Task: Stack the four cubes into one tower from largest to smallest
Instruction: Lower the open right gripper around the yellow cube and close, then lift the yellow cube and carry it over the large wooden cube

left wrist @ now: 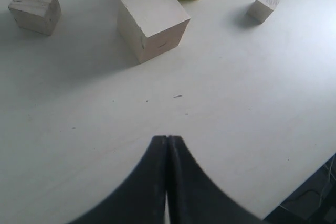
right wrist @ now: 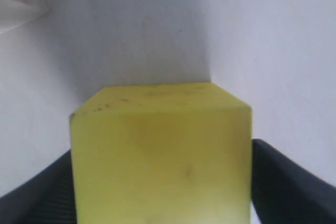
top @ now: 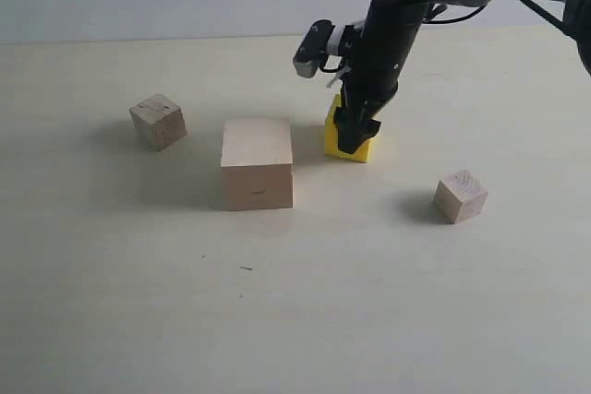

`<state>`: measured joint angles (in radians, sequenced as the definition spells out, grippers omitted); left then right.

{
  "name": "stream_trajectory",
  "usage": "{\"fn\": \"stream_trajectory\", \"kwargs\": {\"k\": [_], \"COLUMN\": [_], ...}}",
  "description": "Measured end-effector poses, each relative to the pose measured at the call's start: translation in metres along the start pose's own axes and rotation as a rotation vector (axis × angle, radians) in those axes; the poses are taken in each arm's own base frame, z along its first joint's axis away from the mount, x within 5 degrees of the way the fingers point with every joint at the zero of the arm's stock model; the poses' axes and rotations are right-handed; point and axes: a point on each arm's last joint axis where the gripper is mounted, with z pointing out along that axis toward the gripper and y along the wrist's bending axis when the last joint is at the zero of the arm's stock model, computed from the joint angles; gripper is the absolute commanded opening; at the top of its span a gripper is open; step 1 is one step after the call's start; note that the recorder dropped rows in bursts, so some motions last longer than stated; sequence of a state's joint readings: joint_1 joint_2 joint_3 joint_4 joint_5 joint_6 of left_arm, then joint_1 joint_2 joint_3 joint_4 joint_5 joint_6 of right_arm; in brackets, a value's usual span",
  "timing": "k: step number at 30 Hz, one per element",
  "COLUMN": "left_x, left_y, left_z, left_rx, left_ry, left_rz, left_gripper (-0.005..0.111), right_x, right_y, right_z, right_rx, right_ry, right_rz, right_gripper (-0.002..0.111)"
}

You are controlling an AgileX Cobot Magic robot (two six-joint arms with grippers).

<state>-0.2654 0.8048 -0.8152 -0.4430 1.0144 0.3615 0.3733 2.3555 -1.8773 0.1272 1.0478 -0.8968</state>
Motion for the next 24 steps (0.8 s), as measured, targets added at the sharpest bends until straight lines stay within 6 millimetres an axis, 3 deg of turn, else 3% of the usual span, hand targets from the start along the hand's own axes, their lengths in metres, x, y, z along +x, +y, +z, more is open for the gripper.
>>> {"fn": "stream_trajectory", "kwargs": {"k": [5, 9, 12, 18, 24], "left_x": [0.0, 0.0, 0.0, 0.0, 0.002], "left_y": [0.0, 0.0, 0.0, 0.0, -0.001], "left_z": [0.0, 0.0, 0.0, 0.0, 0.0], "left_rx": [0.0, 0.0, 0.0, 0.001, 0.008], "left_ry": [0.0, 0.0, 0.0, 0.002, 0.021], "left_rz": [0.0, 0.0, 0.0, 0.0, 0.0], "left_gripper": [0.0, 0.0, 0.0, 0.0, 0.0], "right_x": [0.002, 0.005, 0.005, 0.0, -0.008], "right_y": [-0.001, 0.001, 0.003, 0.009, 0.03], "right_z": [0.0, -0.004, -0.019, -0.077, -0.135], "right_rx": [0.016, 0.001, 0.0, 0.06, 0.034], "right_ry": [0.026, 0.057, 0.062, -0.022, -0.169], "right_rz": [0.029, 0.069, 0.075, 0.075, 0.044], "right_gripper": [-0.001, 0.0, 0.0, 0.0, 0.0]}}
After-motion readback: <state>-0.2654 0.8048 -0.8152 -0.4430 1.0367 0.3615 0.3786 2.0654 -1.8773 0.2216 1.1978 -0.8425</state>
